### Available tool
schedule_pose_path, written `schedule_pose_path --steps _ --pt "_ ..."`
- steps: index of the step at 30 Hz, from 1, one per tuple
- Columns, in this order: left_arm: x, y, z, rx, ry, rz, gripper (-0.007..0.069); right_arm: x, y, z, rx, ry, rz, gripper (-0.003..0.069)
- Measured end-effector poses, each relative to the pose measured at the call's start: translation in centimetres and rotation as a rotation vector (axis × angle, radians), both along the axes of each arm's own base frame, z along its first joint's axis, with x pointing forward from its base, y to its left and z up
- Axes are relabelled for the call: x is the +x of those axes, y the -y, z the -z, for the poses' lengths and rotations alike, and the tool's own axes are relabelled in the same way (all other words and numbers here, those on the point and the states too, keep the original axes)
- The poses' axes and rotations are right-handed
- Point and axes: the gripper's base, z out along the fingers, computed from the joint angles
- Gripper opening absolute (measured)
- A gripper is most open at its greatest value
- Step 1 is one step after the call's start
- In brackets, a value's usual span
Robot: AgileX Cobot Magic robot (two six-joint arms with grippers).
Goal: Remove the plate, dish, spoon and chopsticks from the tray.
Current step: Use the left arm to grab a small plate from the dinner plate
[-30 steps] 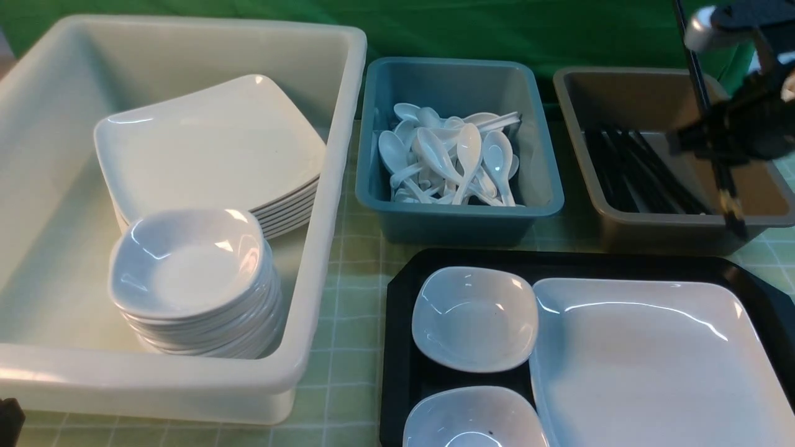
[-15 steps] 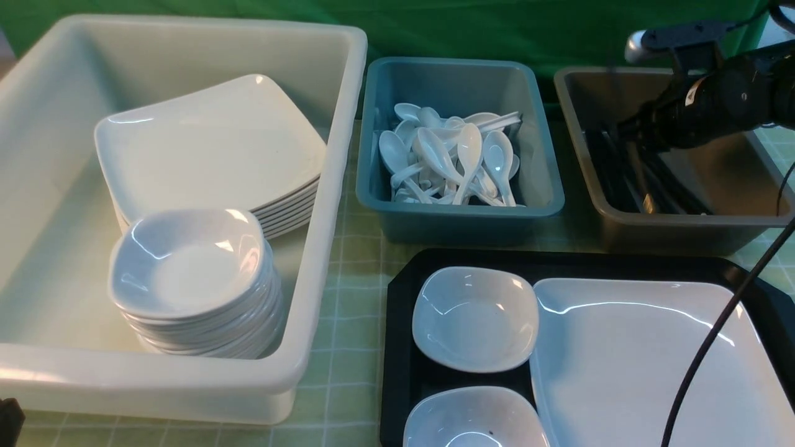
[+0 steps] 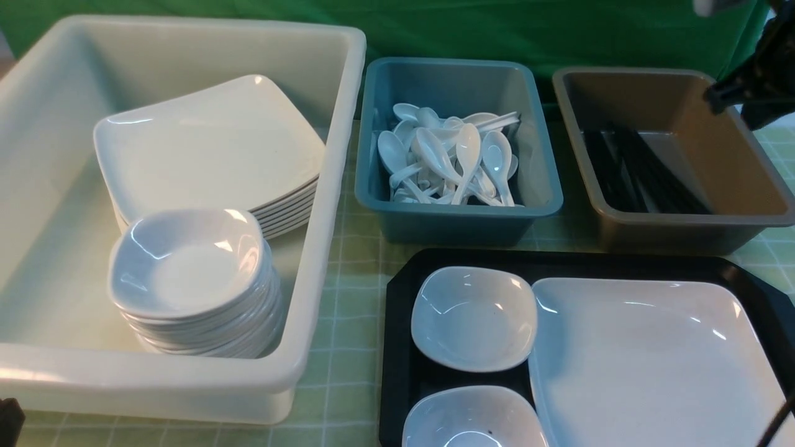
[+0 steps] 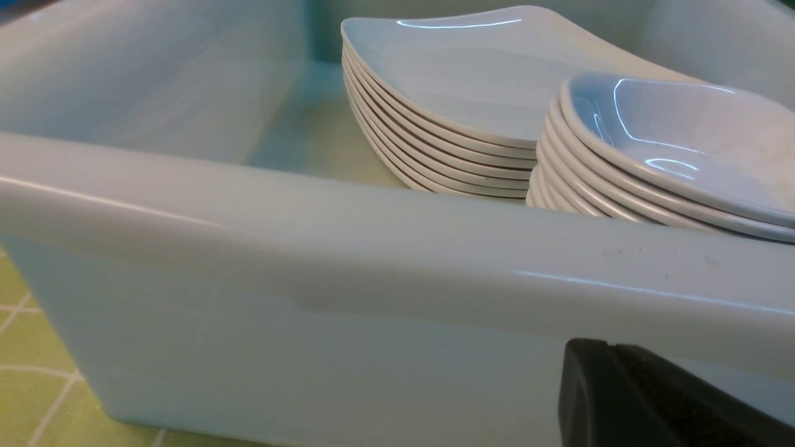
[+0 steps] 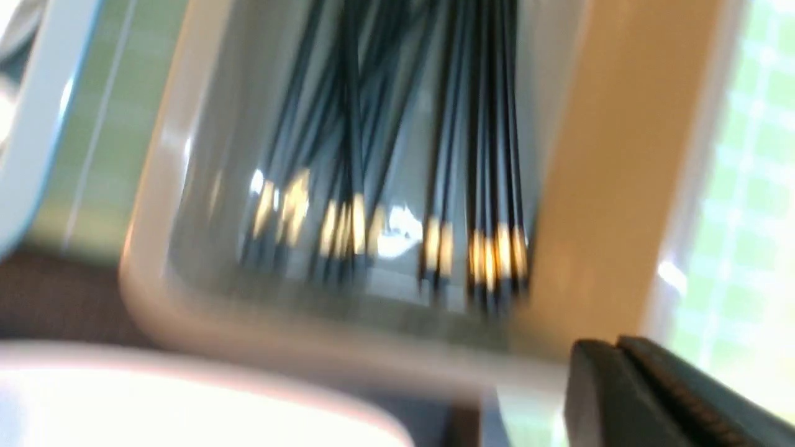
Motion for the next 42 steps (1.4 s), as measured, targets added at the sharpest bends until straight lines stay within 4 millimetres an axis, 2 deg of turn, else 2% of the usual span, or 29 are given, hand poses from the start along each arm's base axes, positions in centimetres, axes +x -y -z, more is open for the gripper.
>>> schedule_pose_path --steps 4,7,9,10,11,12,15,16,19,22,23,25,29,32,34,36,40,41,42 --pt "0.0 0.0 0.0 -0.001 0.000 0.000 -0.0001 -5.0 -0.3 -3.5 0.111 0.047 -0.022 0.0000" --pt "0.0 0.0 0.0 -0.001 0.000 0.000 -0.0001 -8.7 -0.5 -4.6 0.187 0.063 -0.044 0.0000" --pt "0.0 0.0 0.0 0.002 0.000 0.000 -0.0001 -12.4 -0.3 -4.8 0.205 0.075 -0.063 0.0001" --pt "0.0 0.0 0.0 0.002 0.000 0.000 -0.0001 -13.0 -0.2 -5.0 0.205 0.088 -0.065 0.0001" --pt "0.0 0.0 0.0 0.009 -0.001 -0.001 -0.0001 -15.0 0.0 -4.3 0.200 0.081 -0.075 0.0003" --pt "0.0 0.0 0.0 0.009 -0.001 -0.001 -0.0001 -15.6 0.1 -4.2 0.199 0.083 -0.079 0.0004" --pt "0.0 -0.1 0.0 0.031 -0.002 -0.003 -0.0001 -20.1 0.6 -3.1 0.193 0.124 -0.097 0.0010" --pt "0.0 -0.1 0.0 0.037 -0.002 -0.003 -0.0001 -20.9 0.7 -2.5 0.191 0.125 -0.099 0.0012" --pt "0.0 -0.1 0.0 0.055 -0.003 -0.005 -0.0001 -25.3 1.3 -0.9 0.196 0.234 -0.109 0.0017" --pt "0.0 -0.1 0.0 0.058 -0.003 -0.005 -0.0001 -28.3 1.7 0.9 0.203 0.334 -0.114 0.0021" --pt "0.0 -0.1 0.0 0.058 -0.003 -0.005 -0.0001 -28.8 1.7 0.9 0.204 0.350 -0.115 0.0021" --pt "0.0 -0.1 0.0 0.065 -0.003 -0.005 -0.0001 -31.2 2.0 2.5 0.213 0.460 -0.120 0.0026" --pt "0.0 -0.2 0.0 0.072 0.001 -0.006 -0.0001 -33.6 2.4 4.4 0.223 0.591 -0.125 0.0031" --pt "0.0 -0.2 -0.1 0.075 0.004 -0.006 -0.0001 -34.1 2.4 5.2 0.231 0.614 -0.122 0.0033" --pt "0.0 -0.1 -0.1 0.013 0.009 -0.005 -0.0001 -34.4 2.5 5.7 0.241 0.620 -0.114 0.0036" --pt "0.0 0.1 -0.2 -0.132 0.026 -0.005 -0.0001 -34.5 2.5 5.7 0.246 0.620 -0.111 0.0037" --pt "0.1 1.1 -0.6 -0.907 0.048 -0.001 -0.0001 -34.4 2.5 5.6 0.247 0.627 -0.110 0.0043" --pt "0.1 1.1 -0.6 -0.936 0.048 -0.001 -0.0001 -34.4 2.5 5.6 0.248 0.627 -0.109 0.0043" --pt "0.1 1.3 -0.8 -1.112 0.050 0.003 -0.0001 -34.4 2.5 5.6 0.248 0.627 -0.110 0.0045"
